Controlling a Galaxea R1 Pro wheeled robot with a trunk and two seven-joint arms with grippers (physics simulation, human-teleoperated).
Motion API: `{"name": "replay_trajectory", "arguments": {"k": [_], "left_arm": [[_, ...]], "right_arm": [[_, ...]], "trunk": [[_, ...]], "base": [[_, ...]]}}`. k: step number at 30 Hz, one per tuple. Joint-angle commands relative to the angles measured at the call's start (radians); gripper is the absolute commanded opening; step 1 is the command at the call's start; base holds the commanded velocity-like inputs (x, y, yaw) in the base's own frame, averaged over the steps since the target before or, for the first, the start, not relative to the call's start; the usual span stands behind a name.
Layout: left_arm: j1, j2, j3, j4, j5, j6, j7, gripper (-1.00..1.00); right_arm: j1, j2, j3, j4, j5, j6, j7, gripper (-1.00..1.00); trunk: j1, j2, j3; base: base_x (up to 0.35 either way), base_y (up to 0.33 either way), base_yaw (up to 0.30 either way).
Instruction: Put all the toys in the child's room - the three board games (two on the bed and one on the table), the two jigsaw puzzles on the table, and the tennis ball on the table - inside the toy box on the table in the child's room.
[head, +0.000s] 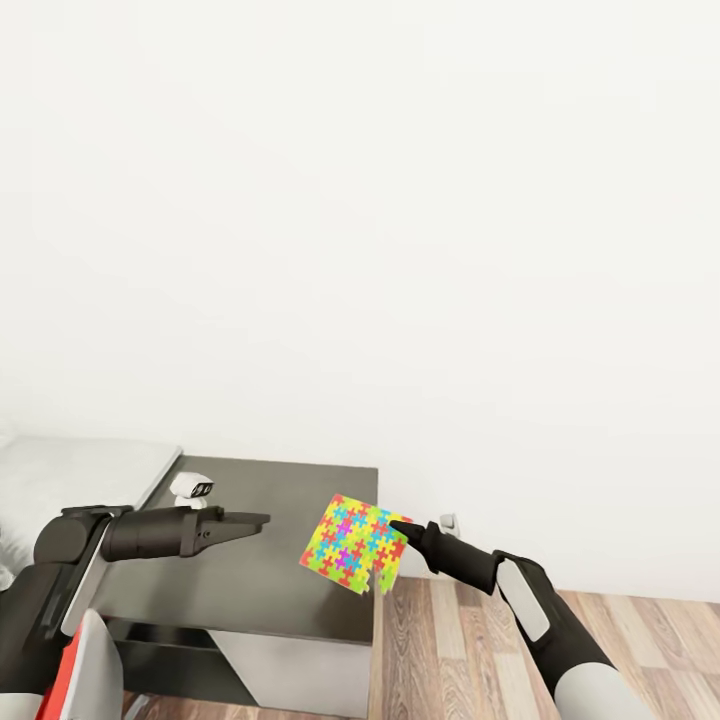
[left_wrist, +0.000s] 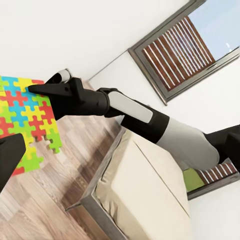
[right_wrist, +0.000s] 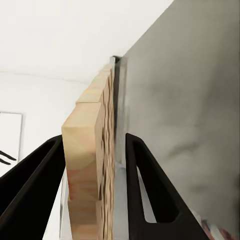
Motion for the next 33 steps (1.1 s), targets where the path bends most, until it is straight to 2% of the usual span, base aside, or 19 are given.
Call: {"name": "replay_trajectory", "arguments": {"k": [1, 8, 17, 33], "left_arm": [[-0.001, 0.0, 0.0, 0.0, -0.001, 0.011, -0.004, 1.0], [-0.001, 0.0, -0.001, 0.0, -0.002, 0.01, -0.003, 1.0], [-0.001, -0.001, -0.002, 0.0, -0.002, 0.009, -0.002, 1.0], [-0.001, 0.0, -0.002, 0.0, 0.001, 0.011, -0.004, 1.0]], "right_arm": [[0.0, -0.001, -0.002, -0.001, -0.001, 0.005, 0.002, -1.0], [0.001, -0.005, -0.002, -0.002, -0.001, 0.005, 0.003, -1.0], [0.002, -0.009, -0.002, -0.002, 0.004, 0.004, 0.069, -1.0], [0.002, -0.013, -0.002, -0.002, 0.004, 0.004, 0.08, -1.0]], "trunk": [[-0.003, 0.006, 0.003], [-0.03, 0.055, 0.036], [-0.03, 0.055, 0.05], [-0.03, 0.055, 0.075]], "base": [[0.0, 0.0, 0.073], [0.0, 0.0, 0.073], [0.0, 0.0, 0.074], [0.0, 0.0, 0.076]]}}
